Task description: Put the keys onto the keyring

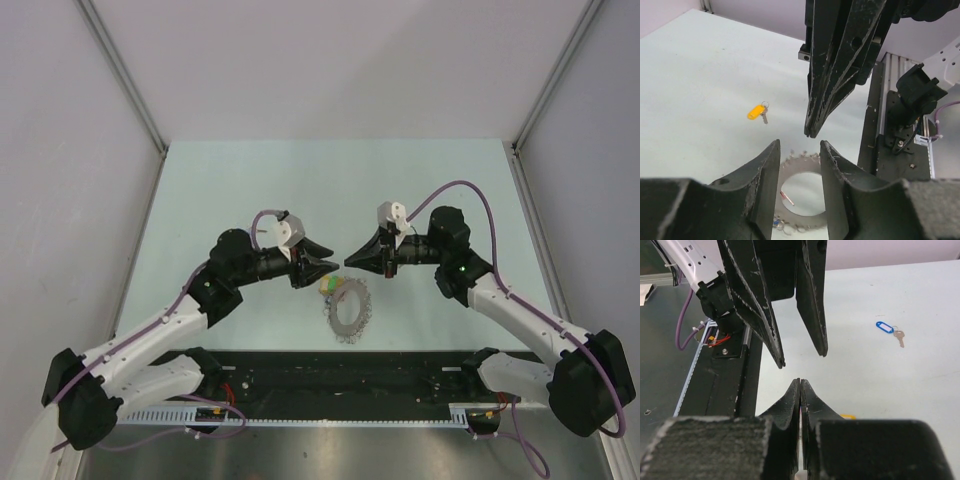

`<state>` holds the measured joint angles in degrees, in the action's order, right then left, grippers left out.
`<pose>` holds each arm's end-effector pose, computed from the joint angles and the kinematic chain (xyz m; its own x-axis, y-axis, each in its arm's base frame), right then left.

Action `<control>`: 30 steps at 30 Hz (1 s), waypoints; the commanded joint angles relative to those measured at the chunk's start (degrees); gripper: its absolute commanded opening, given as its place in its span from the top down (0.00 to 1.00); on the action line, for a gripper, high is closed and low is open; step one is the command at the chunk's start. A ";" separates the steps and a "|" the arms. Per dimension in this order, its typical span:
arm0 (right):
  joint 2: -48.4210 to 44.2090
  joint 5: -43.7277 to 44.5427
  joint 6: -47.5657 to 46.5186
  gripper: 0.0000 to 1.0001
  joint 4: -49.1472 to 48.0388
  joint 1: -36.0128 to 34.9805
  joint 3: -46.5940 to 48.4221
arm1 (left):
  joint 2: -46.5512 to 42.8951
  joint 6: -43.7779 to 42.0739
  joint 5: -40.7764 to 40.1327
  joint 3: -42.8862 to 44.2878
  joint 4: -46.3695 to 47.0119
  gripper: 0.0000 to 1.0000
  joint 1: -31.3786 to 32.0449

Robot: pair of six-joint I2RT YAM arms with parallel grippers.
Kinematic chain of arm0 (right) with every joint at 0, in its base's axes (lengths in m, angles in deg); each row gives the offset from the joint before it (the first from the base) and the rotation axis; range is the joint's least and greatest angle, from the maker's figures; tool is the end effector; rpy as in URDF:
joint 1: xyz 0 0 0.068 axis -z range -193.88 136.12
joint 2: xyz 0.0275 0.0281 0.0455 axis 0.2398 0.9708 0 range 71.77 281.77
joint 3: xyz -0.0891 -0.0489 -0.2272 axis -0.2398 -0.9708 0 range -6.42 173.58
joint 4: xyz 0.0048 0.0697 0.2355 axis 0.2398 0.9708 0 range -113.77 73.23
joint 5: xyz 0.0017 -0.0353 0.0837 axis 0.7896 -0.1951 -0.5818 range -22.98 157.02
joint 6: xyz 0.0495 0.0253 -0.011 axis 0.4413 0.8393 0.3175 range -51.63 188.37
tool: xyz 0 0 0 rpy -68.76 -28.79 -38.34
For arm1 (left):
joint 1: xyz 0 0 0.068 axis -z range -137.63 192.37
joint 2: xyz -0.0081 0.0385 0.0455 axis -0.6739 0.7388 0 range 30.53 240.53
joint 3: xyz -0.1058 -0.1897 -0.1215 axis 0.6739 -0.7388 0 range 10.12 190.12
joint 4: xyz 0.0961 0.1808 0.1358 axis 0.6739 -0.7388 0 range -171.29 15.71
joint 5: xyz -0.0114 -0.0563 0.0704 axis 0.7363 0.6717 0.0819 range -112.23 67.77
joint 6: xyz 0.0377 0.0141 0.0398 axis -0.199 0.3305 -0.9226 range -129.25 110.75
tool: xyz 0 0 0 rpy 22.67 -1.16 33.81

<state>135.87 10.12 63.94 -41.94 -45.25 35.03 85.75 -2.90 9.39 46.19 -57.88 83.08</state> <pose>0.1913 0.1555 0.2886 0.0106 -0.0430 -0.9990 -0.9995 0.0282 -0.0118 0.1579 -0.1633 0.2866 -0.1414 -0.0026 -0.9900 0.9425 0.3055 -0.1354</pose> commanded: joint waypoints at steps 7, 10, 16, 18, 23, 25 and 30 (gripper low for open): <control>0.59 8.88 2.21 1.00 2.08 -0.18 1.09 | 0.94 -2.14 -6.82 4.53 -13.23 0.55 0.25; 0.24 18.71 6.60 0.87 5.77 0.87 1.18 | -0.02 -0.91 -10.95 4.62 -16.23 0.44 0.25; 0.68 28.14 16.45 0.69 19.90 5.27 1.09 | -2.22 1.38 -18.69 5.14 -23.95 0.26 0.25; 2.16 31.22 19.43 0.68 26.15 6.85 1.18 | -3.71 1.38 -21.93 5.93 -26.76 0.22 0.25; 5.34 37.55 20.78 0.66 34.85 5.46 1.18 | -6.61 -1.51 -27.30 8.39 -32.82 0.16 0.25; 6.30 44.93 20.51 0.66 35.92 1.50 1.18 | -7.76 -3.26 -29.32 9.62 -34.68 0.14 0.25; 11.39 51.61 23.76 0.69 39.53 -0.79 4.42 | -10.04 -6.26 -33.98 9.63 -37.58 0.12 0.25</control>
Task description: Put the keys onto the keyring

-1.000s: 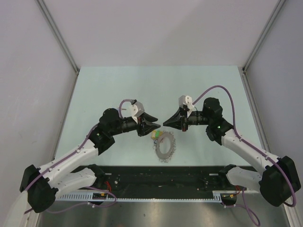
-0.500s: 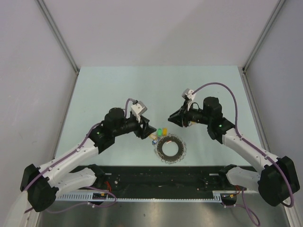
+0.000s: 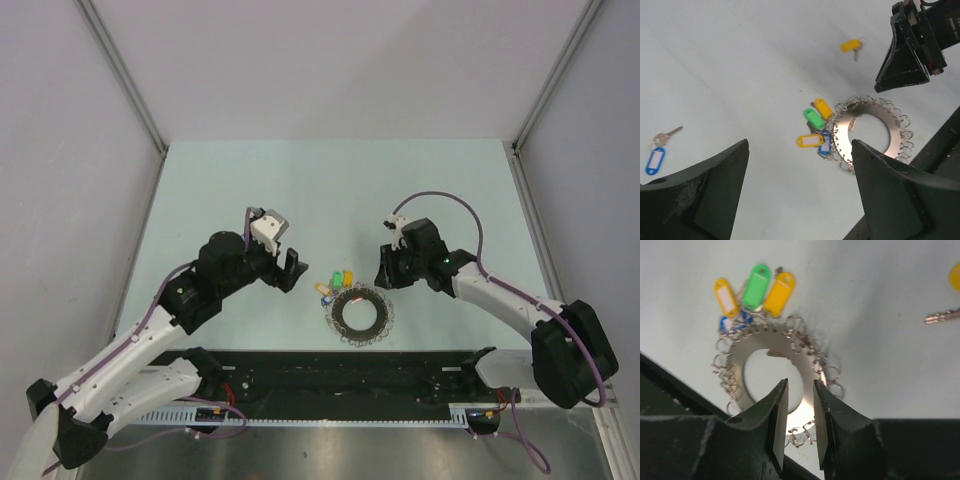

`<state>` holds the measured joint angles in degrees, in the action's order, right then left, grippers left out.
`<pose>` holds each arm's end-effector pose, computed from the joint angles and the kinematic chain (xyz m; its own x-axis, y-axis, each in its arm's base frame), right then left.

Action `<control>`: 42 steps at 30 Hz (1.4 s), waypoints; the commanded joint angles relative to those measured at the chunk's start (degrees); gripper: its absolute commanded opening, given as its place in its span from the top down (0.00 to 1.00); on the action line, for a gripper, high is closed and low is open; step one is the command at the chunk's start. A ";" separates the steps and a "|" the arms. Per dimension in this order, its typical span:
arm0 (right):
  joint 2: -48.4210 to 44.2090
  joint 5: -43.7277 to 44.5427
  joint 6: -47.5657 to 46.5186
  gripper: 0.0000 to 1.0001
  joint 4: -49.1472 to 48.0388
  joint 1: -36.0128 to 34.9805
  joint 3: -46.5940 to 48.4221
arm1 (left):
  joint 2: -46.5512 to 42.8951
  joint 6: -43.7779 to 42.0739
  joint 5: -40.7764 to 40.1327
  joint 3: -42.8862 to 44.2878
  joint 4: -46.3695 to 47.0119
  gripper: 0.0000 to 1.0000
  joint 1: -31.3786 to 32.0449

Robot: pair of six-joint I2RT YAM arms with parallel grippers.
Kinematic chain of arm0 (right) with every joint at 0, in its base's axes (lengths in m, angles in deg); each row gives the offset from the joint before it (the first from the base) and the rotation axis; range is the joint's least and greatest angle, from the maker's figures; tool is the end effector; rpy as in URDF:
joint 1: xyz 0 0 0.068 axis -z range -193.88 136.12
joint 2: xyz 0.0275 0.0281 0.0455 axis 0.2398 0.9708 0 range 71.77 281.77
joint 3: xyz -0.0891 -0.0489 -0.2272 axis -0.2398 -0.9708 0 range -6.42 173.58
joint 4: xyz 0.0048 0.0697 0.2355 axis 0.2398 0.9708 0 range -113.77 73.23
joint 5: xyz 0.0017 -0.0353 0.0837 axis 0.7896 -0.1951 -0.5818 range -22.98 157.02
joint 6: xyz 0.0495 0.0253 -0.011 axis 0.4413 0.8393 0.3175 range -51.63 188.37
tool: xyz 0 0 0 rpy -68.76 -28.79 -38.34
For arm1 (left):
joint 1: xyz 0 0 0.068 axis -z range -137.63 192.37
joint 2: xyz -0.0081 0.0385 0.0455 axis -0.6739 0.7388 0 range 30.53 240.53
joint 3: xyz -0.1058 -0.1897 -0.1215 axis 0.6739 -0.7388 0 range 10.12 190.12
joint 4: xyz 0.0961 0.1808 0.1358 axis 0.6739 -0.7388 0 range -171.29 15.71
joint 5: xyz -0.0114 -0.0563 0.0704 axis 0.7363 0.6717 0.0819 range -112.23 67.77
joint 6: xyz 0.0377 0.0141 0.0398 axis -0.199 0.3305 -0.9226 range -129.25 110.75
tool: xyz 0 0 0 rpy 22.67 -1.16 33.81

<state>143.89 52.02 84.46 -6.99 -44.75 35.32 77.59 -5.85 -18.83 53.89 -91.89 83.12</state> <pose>0.2092 0.1369 0.1952 -0.7839 -0.1568 -0.6008 -0.4470 0.8140 0.3708 0.1455 -0.1286 0.2949 -0.3108 0.1896 -0.9314 0.6764 0.7326 -0.0765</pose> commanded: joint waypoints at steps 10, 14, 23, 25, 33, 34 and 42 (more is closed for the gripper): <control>13.83 17.90 5.61 0.79 8.45 -9.20 12.05 | -3.83 -7.53 -8.32 -2.81 -1.47 0.11 -0.94; 16.65 18.69 6.84 0.80 8.97 -10.96 13.28 | -3.65 -7.44 -7.09 -3.07 -1.64 0.10 -1.90; 16.57 25.10 7.98 0.78 11.35 -12.98 14.51 | -4.18 -6.74 -5.68 -4.13 -0.24 0.10 -4.36; 15.43 25.90 8.25 0.76 11.44 -13.69 14.52 | -3.83 -6.48 -5.77 -4.13 -0.24 0.10 -4.63; 14.98 27.66 8.78 0.75 12.49 -14.04 14.51 | -3.39 -6.12 -5.24 -4.57 0.03 0.10 -5.42; 15.33 27.57 8.78 0.75 12.32 -14.21 14.51 | -3.30 -6.04 -5.33 -4.57 0.11 0.10 -5.42; 17.62 26.96 8.78 0.75 11.35 -14.48 14.51 | -3.12 -5.95 -4.54 -4.75 0.20 0.09 -5.60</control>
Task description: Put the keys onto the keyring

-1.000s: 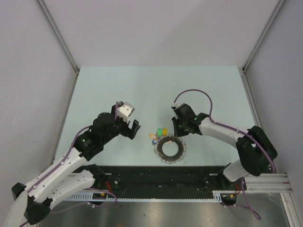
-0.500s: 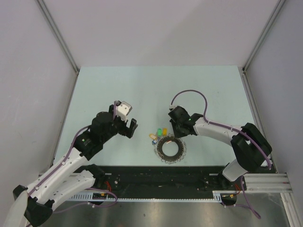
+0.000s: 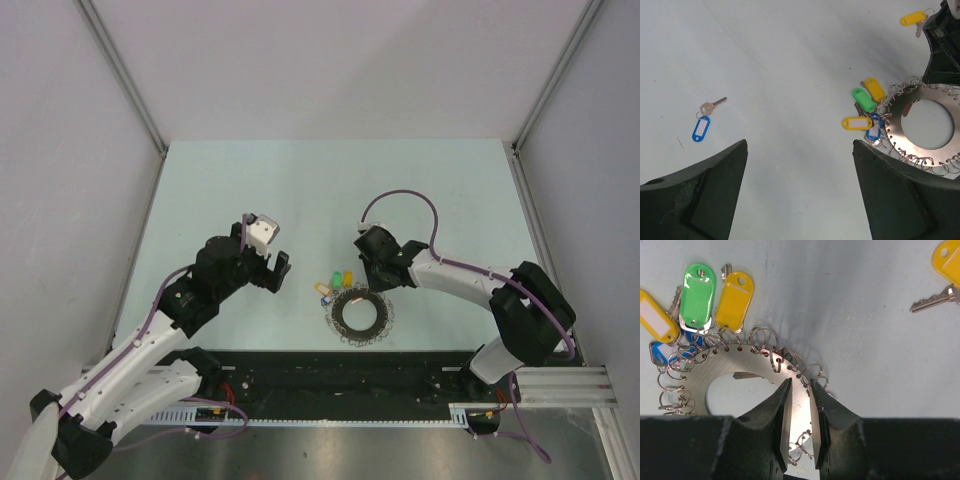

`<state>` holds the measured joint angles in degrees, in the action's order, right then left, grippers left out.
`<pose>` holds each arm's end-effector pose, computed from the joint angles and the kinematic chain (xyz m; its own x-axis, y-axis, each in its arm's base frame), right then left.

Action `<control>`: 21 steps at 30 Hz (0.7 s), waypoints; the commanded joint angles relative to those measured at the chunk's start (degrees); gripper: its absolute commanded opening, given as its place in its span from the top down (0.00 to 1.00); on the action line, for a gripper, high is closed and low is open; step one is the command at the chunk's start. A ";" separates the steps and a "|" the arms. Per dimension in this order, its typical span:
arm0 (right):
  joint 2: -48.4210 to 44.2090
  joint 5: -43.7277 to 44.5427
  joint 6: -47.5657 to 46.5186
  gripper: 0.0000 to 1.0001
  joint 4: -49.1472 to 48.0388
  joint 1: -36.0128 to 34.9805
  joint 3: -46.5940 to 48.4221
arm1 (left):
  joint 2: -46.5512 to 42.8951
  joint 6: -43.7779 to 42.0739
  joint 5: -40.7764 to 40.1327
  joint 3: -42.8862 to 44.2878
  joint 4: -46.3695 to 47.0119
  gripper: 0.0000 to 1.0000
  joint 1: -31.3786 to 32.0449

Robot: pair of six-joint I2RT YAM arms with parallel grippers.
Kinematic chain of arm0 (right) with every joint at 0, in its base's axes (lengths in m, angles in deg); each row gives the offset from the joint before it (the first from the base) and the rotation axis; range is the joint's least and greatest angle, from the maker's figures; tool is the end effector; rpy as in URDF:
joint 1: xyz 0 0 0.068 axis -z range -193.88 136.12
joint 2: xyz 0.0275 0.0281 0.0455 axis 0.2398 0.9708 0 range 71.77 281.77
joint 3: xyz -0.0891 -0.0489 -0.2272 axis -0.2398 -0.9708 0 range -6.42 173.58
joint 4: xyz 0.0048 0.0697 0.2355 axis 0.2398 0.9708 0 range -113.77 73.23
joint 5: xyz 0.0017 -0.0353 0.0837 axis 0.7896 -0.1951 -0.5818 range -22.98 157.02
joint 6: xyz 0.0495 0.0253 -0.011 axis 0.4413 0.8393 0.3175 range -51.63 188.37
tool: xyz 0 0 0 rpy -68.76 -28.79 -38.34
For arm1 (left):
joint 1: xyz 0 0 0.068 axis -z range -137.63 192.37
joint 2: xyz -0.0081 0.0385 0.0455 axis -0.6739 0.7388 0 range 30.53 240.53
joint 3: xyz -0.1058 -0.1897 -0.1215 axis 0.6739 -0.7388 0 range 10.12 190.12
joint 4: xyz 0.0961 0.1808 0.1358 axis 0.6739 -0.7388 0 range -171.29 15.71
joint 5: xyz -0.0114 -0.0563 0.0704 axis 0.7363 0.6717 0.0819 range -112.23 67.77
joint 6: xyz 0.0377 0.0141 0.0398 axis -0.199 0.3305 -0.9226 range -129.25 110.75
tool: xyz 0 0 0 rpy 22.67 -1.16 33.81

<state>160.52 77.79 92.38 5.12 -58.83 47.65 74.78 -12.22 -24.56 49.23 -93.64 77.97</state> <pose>0.2080 0.1972 0.1711 -0.8373 -0.2712 -0.4747 -0.3225 0.9462 0.0283 0.1509 -0.1061 0.2726 -0.3080 0.2842 -0.9079 0.5683 0.8203 0.0640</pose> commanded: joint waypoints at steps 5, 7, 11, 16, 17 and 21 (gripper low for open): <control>1.34 0.57 1.92 0.75 -2.60 -0.23 1.92 | -0.57 0.41 1.27 -0.18 2.04 0.09 -0.44; 1.16 0.22 3.05 0.75 -3.83 0.03 1.66 | -0.74 0.41 1.71 -0.26 2.13 0.09 -0.44; 0.81 -1.36 4.55 0.76 -6.11 0.91 0.52 | -1.09 0.50 1.80 -0.27 2.22 0.10 -0.44; 0.90 -0.66 5.69 0.76 -6.74 1.44 -0.62 | -1.36 0.50 1.80 -0.35 2.21 0.09 -0.44; 0.90 -0.48 5.87 0.77 -6.82 1.62 -0.80 | -1.45 0.50 1.80 -0.35 2.22 0.09 -0.35; 0.90 0.48 6.49 0.77 -6.82 1.62 -1.68 | -1.53 0.41 1.80 -0.35 2.21 0.09 -0.44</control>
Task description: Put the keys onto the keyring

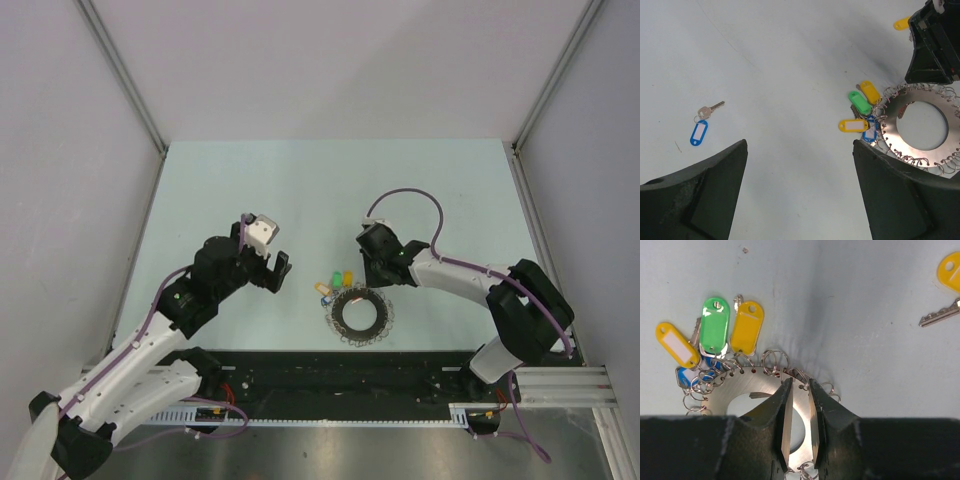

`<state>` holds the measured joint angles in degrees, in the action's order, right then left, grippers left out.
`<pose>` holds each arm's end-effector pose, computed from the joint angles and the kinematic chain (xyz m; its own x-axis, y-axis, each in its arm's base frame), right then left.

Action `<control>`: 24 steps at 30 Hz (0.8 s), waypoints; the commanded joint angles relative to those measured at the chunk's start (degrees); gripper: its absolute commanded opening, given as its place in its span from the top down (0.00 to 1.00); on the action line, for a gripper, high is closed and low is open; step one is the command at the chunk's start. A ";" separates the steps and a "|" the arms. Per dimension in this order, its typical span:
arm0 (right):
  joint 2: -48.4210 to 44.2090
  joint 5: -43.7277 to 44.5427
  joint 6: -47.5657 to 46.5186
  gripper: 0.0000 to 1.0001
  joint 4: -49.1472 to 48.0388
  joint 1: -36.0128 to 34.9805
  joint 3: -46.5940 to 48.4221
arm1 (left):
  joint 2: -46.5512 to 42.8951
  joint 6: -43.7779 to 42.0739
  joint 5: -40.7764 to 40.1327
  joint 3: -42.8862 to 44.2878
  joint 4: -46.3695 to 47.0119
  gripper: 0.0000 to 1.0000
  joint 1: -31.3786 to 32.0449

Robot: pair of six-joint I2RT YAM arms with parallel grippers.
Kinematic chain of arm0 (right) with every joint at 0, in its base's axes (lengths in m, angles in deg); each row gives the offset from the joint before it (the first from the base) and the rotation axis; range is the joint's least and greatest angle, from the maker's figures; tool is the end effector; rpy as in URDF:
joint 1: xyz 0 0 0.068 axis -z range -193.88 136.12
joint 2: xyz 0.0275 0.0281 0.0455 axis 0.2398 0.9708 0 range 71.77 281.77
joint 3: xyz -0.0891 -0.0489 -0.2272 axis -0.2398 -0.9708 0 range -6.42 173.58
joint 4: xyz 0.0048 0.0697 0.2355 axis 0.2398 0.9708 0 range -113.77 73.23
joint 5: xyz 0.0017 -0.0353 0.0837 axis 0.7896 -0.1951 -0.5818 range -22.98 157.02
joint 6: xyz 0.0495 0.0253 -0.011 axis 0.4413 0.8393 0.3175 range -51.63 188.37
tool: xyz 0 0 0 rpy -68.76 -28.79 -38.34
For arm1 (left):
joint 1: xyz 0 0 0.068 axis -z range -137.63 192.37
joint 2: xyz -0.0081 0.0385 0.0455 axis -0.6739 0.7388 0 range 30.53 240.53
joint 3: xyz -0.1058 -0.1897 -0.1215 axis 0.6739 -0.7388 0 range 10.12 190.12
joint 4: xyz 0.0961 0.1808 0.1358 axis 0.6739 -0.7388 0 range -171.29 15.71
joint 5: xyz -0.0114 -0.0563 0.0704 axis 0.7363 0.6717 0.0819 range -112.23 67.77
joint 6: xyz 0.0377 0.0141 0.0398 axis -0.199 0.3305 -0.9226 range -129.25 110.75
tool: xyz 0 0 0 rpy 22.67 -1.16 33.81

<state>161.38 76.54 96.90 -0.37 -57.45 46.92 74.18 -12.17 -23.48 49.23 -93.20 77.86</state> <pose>0.2180 0.1983 0.1686 -0.8451 -0.1540 -0.5119 -0.2455 0.9625 0.1158 0.1496 -0.1057 0.2751 -0.2949 0.2728 -0.9158 0.5799 0.8128 0.0554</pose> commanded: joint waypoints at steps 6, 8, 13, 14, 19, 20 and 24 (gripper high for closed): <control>0.49 0.68 2.67 0.78 -3.09 0.42 -2.63 | -0.68 0.37 0.73 -0.27 1.69 0.09 -0.42; 0.75 0.33 2.58 0.79 -3.53 0.42 -2.98 | -0.77 0.46 0.73 -0.27 1.60 0.09 -0.42; 0.05 0.41 2.05 0.92 -3.45 0.42 -3.33 | -0.42 0.46 0.73 -0.18 1.60 0.09 -0.42; -0.22 0.41 1.96 0.95 -3.19 0.42 -3.33 | -0.42 0.46 0.73 -0.18 1.60 0.09 -0.50; -2.85 -0.99 -0.49 1.00 -2.92 0.59 -3.33 | -0.42 0.37 2.57 -0.09 1.60 0.09 -0.68; -3.99 -1.69 -2.41 1.00 -3.01 0.68 -3.16 | -0.50 0.37 2.92 0.00 1.60 0.09 -0.68; -5.49 -5.12 -8.75 1.00 0.15 0.59 -0.53 | -0.94 0.37 4.15 0.00 1.87 0.09 -0.77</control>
<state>159.54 74.00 94.76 -2.12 -57.01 43.73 74.10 -12.17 -21.74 49.23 -92.88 77.57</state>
